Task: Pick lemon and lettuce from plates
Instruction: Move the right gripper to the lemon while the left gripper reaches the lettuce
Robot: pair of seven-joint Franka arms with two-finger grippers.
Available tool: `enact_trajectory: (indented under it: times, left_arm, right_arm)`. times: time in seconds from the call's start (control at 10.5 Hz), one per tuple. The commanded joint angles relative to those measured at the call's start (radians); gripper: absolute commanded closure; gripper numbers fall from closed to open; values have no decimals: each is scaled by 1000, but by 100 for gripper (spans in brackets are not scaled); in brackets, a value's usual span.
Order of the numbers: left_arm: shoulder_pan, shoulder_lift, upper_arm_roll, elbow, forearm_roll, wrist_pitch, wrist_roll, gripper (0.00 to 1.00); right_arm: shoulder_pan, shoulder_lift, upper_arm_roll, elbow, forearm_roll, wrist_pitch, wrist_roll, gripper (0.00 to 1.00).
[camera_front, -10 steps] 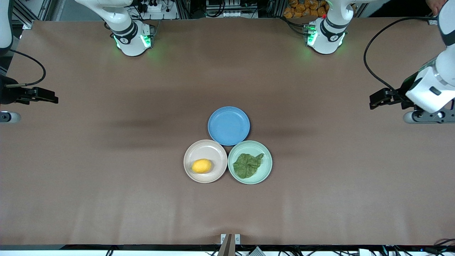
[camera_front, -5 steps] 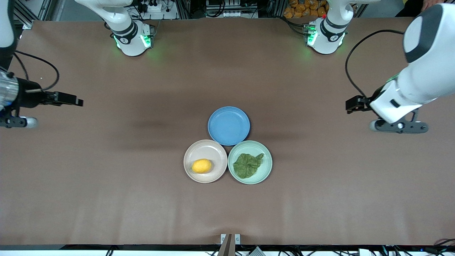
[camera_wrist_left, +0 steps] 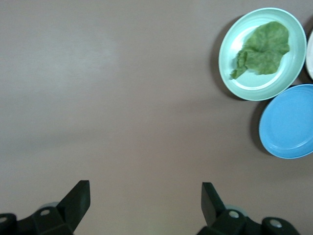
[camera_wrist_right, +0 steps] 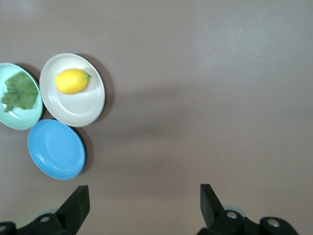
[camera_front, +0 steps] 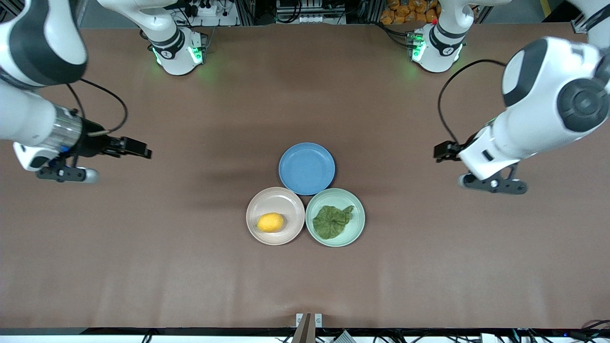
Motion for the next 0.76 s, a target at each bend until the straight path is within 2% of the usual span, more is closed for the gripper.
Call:
enact_trajectory:
  times: [0.0,0.48,0.57,0.67]
  left_arm:
    - [-64,89,3,12,-28,80,3,0]
    - [-163,227,3,15,-31,225,-45,0]
    - [-186,254,3,17,-29,271,-70,0]
    - [-202,290,3,18,-29,320,-76,0]
  right_arm:
    - [101,46,-4,2,27,141,106,0]
    - [241,193,-5,8,12,418,109,0]
    - [266,236,-8,8,-2,483,108,0]
    - [287,277,-7,8,-52,544,109,0]
